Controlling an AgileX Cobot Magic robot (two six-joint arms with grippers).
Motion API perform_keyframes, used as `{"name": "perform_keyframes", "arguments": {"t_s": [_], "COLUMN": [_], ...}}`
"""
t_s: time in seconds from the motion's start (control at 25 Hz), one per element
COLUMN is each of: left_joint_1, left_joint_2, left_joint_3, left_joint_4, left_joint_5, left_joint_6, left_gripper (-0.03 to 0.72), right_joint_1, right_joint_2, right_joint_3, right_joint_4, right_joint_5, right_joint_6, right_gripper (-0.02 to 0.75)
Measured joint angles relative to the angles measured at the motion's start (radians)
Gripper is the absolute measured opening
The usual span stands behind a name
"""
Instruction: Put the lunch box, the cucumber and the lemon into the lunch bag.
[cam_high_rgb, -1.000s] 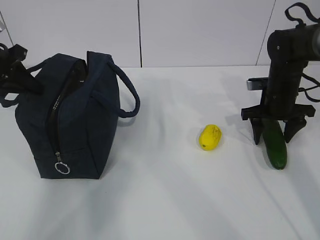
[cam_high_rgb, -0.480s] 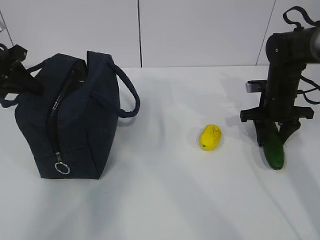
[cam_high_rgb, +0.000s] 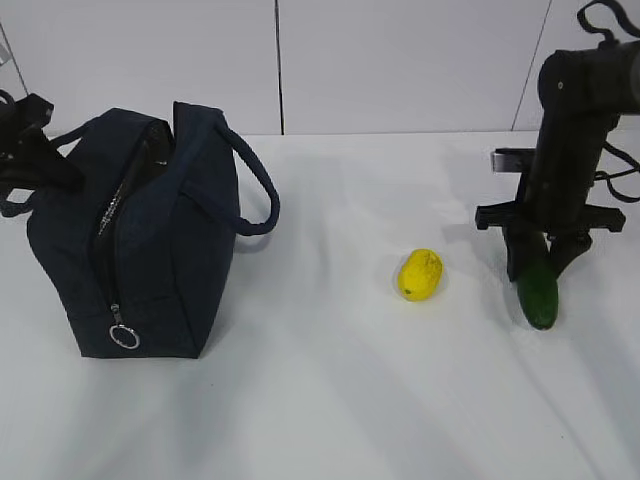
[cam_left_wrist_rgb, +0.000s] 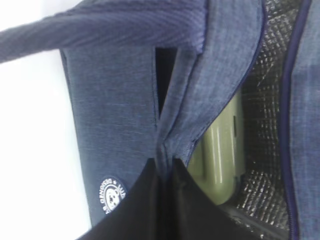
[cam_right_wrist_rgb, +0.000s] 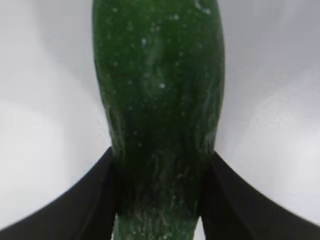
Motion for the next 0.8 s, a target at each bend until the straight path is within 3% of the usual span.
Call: {"name": "perform_keyframes", "arguments": {"t_s": [0.28, 0.4, 0.64, 0.8], "left_joint_1": [0.0, 0.0, 0.0, 0.001], "left_joint_2": [0.0, 0.0, 0.0, 0.0], "left_joint_3": [0.0, 0.0, 0.0, 0.0], "left_joint_4": [0.015, 0.017, 0.002, -0.108], "left_joint_5": [-0.009, -0.009, -0.013, 0.022], "left_joint_6": [0.0, 0.0, 0.006, 0.064], "left_gripper": [-0.008, -0.008, -0.008, -0.008], "right_joint_1": [0.0, 0.0, 0.0, 0.034], "right_joint_2": [-0.121, -0.17, -0.216, -0.218], "right_joint_3": [0.0, 0.0, 0.0, -0.022], "right_joint_4": [0.248, 0.422, 0.896, 1.067], "right_joint_5": [0.002, 0.003, 0.003, 0.003], "right_joint_6": [-0.079, -0.153, -0.326, -0.392], "right_gripper": [0.339, 0.339, 0.339, 0.339]}}
